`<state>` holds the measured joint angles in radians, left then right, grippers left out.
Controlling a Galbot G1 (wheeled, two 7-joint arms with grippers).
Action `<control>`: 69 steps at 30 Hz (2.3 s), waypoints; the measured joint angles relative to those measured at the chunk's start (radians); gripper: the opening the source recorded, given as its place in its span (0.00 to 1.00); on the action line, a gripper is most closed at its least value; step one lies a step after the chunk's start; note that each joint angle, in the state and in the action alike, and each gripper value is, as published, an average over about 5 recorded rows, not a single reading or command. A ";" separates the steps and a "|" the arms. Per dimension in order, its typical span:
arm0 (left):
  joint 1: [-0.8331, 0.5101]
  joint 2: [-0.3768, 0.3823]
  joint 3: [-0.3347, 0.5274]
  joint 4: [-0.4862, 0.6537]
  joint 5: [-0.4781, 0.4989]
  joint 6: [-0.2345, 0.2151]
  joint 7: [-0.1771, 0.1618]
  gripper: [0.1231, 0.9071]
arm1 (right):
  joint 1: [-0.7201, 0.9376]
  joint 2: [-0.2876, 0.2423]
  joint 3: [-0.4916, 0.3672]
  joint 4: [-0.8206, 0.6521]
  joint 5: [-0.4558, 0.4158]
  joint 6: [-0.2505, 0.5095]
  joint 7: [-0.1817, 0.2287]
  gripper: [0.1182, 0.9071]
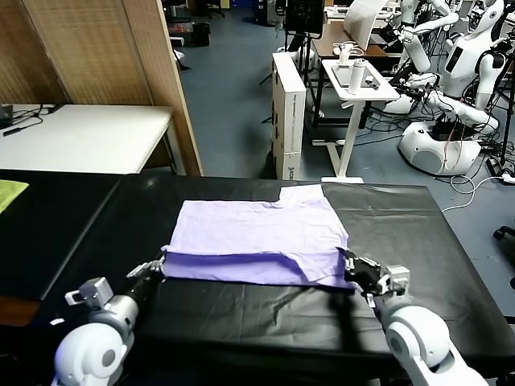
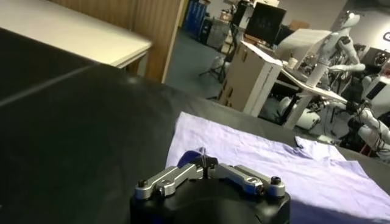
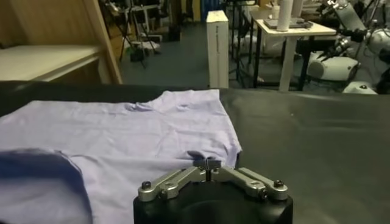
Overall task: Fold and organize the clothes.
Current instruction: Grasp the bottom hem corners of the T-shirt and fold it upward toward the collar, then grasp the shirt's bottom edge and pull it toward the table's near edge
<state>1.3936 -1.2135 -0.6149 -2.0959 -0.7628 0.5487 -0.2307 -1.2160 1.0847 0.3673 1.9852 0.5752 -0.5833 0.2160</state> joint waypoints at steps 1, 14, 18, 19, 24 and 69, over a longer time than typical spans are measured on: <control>-0.002 0.003 0.001 0.006 0.001 0.000 0.002 0.03 | 0.003 0.003 -0.003 -0.004 -0.002 -0.003 0.001 0.03; -0.010 0.022 0.006 0.031 0.003 0.007 0.014 0.18 | -0.041 -0.013 0.031 0.042 -0.009 -0.040 -0.024 0.54; -0.006 0.022 0.005 0.022 0.008 0.009 0.014 0.51 | -0.076 -0.036 0.053 0.084 -0.013 -0.063 -0.023 0.84; -0.004 0.022 0.005 0.020 0.011 0.011 0.013 0.58 | -0.086 -0.043 0.058 0.096 -0.015 -0.067 -0.023 0.90; 0.018 0.031 0.000 -0.002 0.027 0.018 0.014 0.93 | -0.156 -0.075 0.090 0.160 -0.027 -0.072 -0.029 1.00; 0.102 0.027 0.002 0.018 0.066 0.004 0.039 0.03 | -0.327 -0.081 0.121 0.220 -0.049 -0.150 -0.029 0.03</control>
<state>1.4953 -1.1861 -0.6131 -2.0783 -0.6967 0.5526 -0.1916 -1.5426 1.0035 0.4884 2.2055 0.5265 -0.7328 0.1869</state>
